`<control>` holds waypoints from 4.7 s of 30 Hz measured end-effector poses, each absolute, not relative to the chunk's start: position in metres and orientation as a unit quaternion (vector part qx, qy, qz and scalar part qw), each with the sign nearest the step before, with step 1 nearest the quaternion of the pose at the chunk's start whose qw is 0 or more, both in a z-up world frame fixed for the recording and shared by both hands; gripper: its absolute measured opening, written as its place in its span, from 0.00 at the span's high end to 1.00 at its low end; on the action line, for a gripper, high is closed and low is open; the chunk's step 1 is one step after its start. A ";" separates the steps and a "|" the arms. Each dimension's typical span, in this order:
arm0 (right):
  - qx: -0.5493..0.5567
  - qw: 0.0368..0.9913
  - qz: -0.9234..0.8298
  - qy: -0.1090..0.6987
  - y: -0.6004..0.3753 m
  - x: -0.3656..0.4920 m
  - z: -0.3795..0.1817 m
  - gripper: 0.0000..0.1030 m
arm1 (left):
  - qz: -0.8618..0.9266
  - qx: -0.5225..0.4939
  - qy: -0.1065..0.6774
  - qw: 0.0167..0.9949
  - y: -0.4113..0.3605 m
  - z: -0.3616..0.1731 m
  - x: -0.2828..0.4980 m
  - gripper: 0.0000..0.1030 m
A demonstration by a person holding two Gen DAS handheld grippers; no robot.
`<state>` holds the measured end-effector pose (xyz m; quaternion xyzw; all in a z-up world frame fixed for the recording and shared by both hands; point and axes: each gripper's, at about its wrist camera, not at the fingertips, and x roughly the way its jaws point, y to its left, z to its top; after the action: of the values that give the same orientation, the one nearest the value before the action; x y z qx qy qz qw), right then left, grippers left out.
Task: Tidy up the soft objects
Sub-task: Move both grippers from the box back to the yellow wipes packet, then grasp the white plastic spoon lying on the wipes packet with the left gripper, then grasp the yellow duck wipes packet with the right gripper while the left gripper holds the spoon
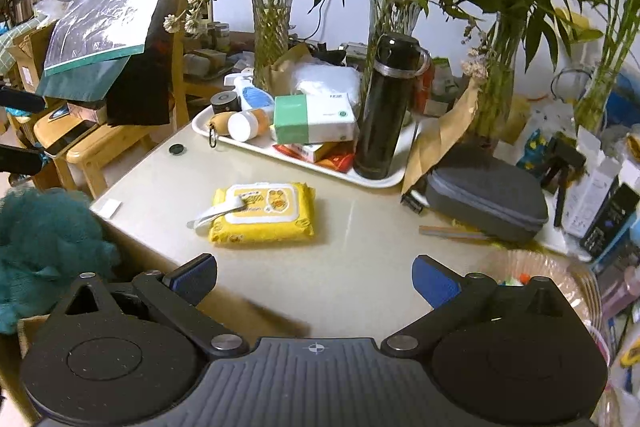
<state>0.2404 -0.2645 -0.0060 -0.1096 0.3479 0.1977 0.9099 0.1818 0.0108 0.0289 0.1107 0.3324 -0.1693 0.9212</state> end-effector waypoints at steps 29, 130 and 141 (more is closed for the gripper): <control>-0.106 0.901 0.244 0.342 -0.267 0.326 -0.044 0.00 | -0.234 0.113 0.405 0.877 0.035 -0.037 0.276 0.07; -0.232 0.809 0.410 0.352 -0.193 0.394 -0.122 0.00 | -0.109 0.074 0.380 0.915 0.021 0.014 0.282 0.98; -0.363 0.777 0.408 0.314 -0.149 0.399 -0.162 0.00 | -0.116 0.076 0.385 0.913 0.015 0.011 0.287 0.98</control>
<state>0.3992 -0.1486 -0.1622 -0.3627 0.3136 0.4078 0.7770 0.2866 0.0151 0.0115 0.0757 0.3849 -0.1160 0.9125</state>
